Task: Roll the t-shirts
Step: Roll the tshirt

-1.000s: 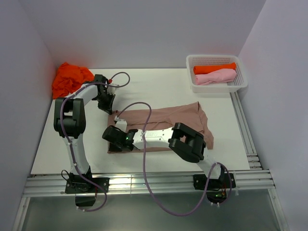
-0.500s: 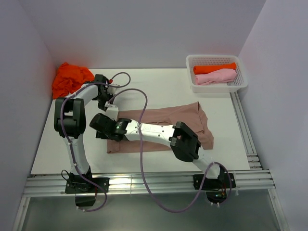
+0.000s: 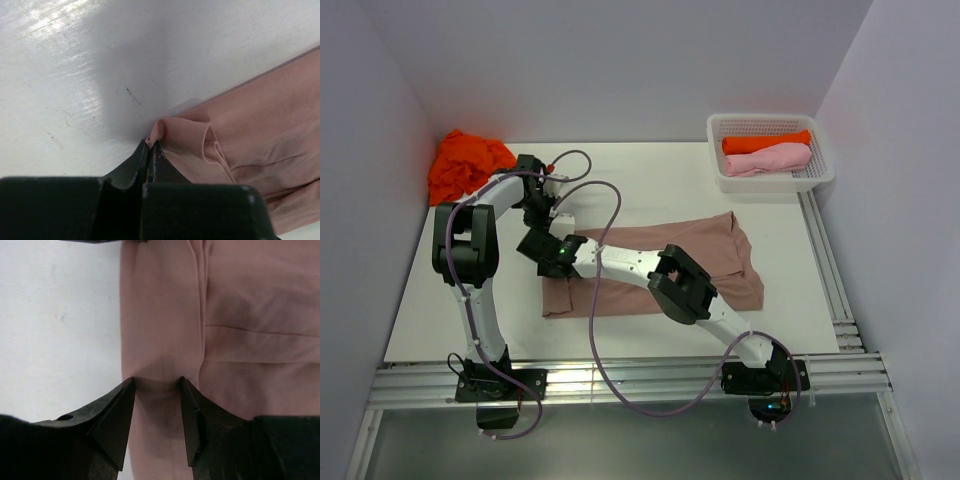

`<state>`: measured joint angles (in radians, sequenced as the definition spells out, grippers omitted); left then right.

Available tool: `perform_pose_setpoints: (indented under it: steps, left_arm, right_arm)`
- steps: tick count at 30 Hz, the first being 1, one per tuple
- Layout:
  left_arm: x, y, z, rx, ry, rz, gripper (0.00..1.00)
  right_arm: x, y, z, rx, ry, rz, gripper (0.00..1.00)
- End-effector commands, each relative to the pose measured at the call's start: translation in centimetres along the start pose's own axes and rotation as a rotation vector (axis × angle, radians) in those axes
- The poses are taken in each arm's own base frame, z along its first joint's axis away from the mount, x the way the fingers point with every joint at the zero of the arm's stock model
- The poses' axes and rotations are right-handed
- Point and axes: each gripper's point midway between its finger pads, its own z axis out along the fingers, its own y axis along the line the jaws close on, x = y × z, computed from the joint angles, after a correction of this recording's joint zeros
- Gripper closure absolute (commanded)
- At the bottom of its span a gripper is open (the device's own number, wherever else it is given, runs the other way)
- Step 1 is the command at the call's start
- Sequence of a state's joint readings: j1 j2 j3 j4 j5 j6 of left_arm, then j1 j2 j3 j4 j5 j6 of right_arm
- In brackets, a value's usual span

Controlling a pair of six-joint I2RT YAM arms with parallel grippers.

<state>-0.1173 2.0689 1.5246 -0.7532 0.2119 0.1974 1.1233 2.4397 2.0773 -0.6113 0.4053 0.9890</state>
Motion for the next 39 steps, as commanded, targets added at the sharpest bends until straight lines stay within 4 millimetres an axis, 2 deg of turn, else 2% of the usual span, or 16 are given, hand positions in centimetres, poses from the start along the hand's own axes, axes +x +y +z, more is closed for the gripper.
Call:
perform_pose_setpoints:
  steps: [1, 8, 12, 21, 27, 39]
  left_arm:
    - [-1.5, 0.9, -1.5, -0.049, -0.057, 0.032, 1.0]
    - [-1.5, 1.0, -1.5, -0.051, -0.06, 0.038, 1.0]
    - [-1.5, 1.0, -1.5, -0.051, -0.06, 0.037, 1.0]
    - [-1.5, 1.0, -1.5, -0.049, -0.057, 0.039, 1.0]
    - [-1.6, 0.9, -1.6, -0.046, -0.061, 0.038, 1.0]
    - [-1.5, 0.7, -1.6, -0.041, -0.06, 0.044, 1.0]
  right_arm:
    - [-1.7, 1.3, -1.0, -0.012, -0.054, -0.004, 0.51]
    - [-3.1, 1.3, -3.4, 0.022, -0.123, -0.009, 0.5]
    - [-3.0, 1.9, -3.8, 0.003, -0.128, -0.015, 0.5]
    - [-2.1, 3.1, -3.4, -0.015, -0.125, -0.025, 0.5]
    - [-1.1, 3.3, -2.4, -0.019, -0.1, -0.028, 0.49]
    - [2.8, 1.2, 0.1, 0.051, 0.007, -0.051, 0.48]
